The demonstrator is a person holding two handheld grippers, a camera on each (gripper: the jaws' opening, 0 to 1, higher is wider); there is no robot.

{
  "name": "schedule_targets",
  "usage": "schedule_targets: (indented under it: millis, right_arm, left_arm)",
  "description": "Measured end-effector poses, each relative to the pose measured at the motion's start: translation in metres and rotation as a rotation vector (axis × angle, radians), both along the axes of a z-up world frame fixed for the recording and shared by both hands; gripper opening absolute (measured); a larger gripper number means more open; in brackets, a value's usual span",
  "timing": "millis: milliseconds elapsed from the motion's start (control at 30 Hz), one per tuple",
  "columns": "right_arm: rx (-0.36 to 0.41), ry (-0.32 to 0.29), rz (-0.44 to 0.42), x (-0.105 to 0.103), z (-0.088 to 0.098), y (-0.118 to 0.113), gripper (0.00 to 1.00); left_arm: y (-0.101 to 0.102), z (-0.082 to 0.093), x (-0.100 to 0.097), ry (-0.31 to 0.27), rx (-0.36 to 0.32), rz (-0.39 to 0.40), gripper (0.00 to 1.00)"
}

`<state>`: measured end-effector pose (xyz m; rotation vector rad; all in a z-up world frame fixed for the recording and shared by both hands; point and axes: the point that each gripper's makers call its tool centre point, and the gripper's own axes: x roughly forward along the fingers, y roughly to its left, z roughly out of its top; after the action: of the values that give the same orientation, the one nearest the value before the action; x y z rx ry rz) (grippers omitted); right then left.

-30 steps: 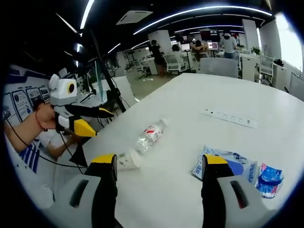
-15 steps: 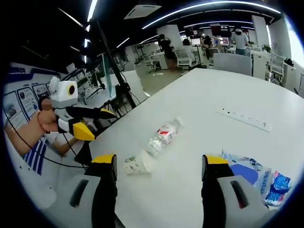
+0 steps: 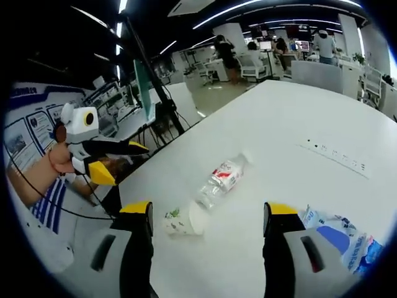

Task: Arrange the tabletop items into an orderly group along one side of the table until the central work area is clear of visible clutter.

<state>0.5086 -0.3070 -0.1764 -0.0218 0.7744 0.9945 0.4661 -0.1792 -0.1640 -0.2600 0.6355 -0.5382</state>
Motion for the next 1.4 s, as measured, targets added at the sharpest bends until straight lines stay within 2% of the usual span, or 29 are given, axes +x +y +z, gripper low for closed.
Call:
schedule_targets:
  millis: [333, 400, 667, 933, 1167, 1233, 1333, 1400]
  right_arm:
    - [0.005, 0.052, 0.049, 0.018, -0.023, 0.031, 0.72]
    - [0.03, 0.08, 0.052, 0.022, -0.027, 0.039, 0.72]
    - [0.055, 0.127, 0.056, 0.05, -0.047, 0.062, 0.71]
    - [0.071, 0.177, 0.053, 0.076, -0.071, 0.076, 0.71]
    - [0.124, 0.238, 0.014, 0.104, -0.093, 0.083, 0.68]
    - [0.142, 0.253, 0.015, 0.105, -0.096, 0.085, 0.68]
    - [0.154, 0.279, -0.002, 0.113, -0.106, 0.087, 0.68]
    - [0.169, 0.29, -0.006, 0.117, -0.11, 0.09, 0.67]
  left_arm:
    - [0.015, -0.02, -0.002, 0.021, -0.027, 0.023, 0.84]
    - [0.019, -0.024, -0.002, 0.028, -0.035, 0.035, 0.84]
    - [0.031, -0.039, -0.004, 0.048, -0.063, 0.063, 0.84]
    - [0.035, -0.051, -0.002, 0.064, -0.095, 0.085, 0.84]
    - [0.033, -0.057, -0.002, 0.073, -0.121, 0.074, 0.85]
    - [0.035, -0.06, 0.0, 0.076, -0.124, 0.08, 0.85]
    - [0.035, -0.059, 0.004, 0.072, -0.174, 0.102, 0.85]
    - [0.036, -0.062, 0.005, 0.072, -0.16, 0.099, 0.85]
